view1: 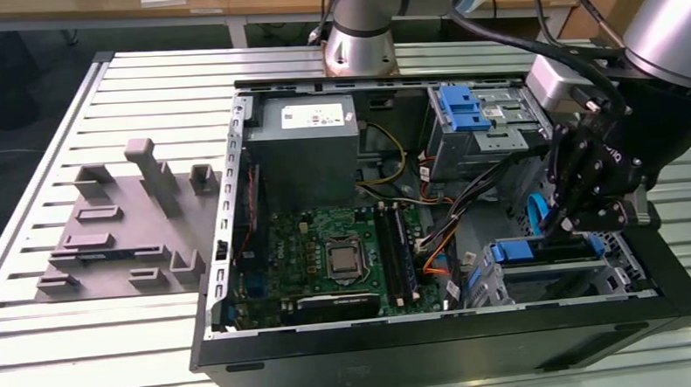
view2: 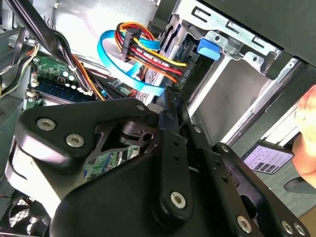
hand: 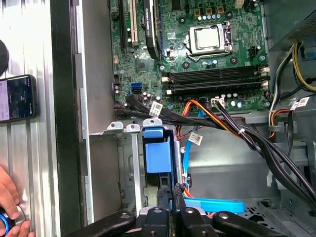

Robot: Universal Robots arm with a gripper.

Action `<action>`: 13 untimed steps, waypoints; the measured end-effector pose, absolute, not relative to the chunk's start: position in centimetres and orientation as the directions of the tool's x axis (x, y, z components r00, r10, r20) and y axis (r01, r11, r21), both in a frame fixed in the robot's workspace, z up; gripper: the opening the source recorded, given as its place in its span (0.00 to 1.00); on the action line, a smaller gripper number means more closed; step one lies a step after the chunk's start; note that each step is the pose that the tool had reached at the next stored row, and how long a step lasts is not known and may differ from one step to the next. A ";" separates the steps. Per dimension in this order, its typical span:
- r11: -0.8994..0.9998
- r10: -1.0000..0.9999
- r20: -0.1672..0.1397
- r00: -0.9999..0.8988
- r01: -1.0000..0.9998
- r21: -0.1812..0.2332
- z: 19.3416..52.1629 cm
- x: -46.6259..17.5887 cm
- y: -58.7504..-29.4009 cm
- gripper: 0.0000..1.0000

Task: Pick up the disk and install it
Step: 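Insert the second disk wire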

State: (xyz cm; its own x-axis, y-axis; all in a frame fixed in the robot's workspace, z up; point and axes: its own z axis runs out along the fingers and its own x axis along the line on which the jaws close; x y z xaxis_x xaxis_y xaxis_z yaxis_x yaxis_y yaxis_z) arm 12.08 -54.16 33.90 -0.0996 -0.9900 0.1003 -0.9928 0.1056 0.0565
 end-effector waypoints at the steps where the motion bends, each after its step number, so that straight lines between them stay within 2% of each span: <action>1: 0.106 -0.990 0.100 -0.100 -0.993 0.057 34.0 12.1 -54.2 0.18; 13: 0.106 -0.990 0.101 -0.099 -0.993 0.058 34.3 12.1 -54.1 0.16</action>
